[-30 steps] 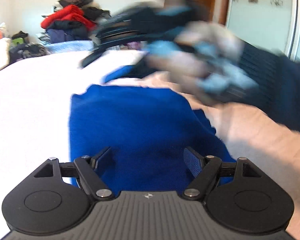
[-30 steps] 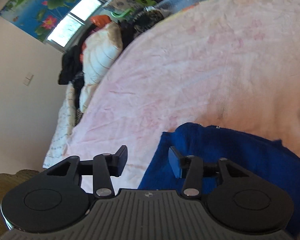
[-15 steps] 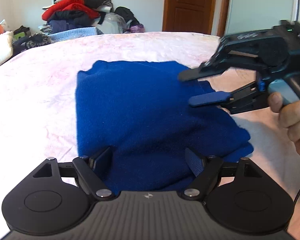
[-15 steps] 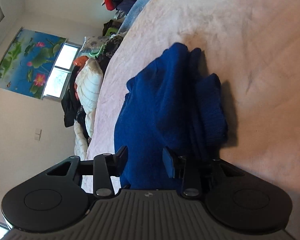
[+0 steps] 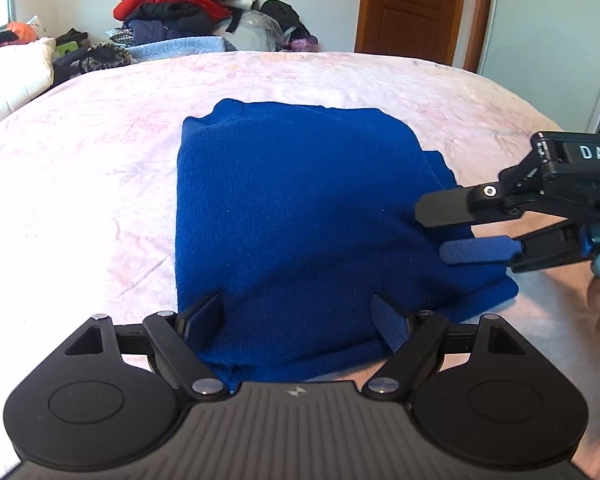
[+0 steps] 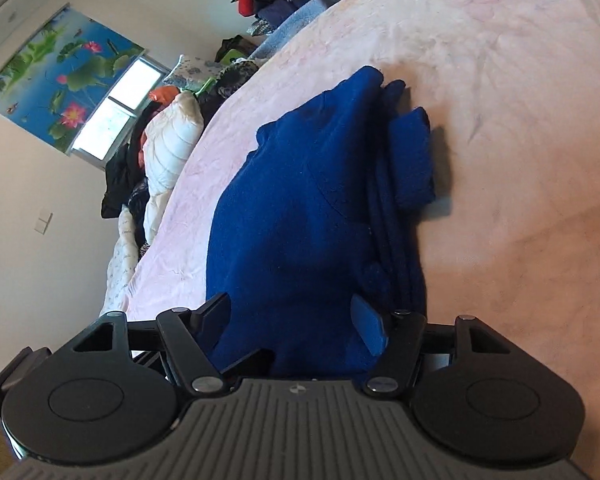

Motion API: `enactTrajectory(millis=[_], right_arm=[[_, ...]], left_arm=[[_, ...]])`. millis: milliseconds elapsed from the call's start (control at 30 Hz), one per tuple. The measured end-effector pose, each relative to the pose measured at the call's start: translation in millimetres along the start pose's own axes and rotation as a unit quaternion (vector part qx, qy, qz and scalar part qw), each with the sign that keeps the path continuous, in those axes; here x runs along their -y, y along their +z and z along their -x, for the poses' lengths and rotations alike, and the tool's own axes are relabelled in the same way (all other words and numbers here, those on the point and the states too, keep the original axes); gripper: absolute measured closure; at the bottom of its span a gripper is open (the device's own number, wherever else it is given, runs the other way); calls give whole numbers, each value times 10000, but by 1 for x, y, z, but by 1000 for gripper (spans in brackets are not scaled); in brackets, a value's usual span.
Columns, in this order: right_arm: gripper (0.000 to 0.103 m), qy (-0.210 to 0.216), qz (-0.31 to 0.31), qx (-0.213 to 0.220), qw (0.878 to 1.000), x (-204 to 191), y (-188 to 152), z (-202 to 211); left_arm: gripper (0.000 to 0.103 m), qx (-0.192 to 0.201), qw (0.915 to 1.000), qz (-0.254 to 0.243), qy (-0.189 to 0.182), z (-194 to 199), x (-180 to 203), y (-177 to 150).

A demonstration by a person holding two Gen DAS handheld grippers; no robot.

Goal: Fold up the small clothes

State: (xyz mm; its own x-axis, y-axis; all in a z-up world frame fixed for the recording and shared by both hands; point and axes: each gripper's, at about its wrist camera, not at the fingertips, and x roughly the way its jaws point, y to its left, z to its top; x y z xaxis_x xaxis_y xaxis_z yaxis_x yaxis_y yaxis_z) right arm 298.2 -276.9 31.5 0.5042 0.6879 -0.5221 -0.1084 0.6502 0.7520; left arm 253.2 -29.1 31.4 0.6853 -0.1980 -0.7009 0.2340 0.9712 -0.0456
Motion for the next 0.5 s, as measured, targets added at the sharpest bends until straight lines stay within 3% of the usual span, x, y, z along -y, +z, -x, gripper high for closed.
enactTrajectory(millis=[100,233,400,500], right_arm=[[31,-95,-129,-13,9999,-7,-1,7],[31,84,63,60,9999,-23,-8,23],[26,-189,16,-77,9998,-12,-15,16],[35,-61,-264,-2,9996,2,-18,18]], left_arm=[[21,34,10000,3,42,3,2,-2],[20,153,9997,187,61,26,1,-4],[20,335,9984,406,184,63,-16,-14],[20,392,9966,622,371,83,-34,-22]])
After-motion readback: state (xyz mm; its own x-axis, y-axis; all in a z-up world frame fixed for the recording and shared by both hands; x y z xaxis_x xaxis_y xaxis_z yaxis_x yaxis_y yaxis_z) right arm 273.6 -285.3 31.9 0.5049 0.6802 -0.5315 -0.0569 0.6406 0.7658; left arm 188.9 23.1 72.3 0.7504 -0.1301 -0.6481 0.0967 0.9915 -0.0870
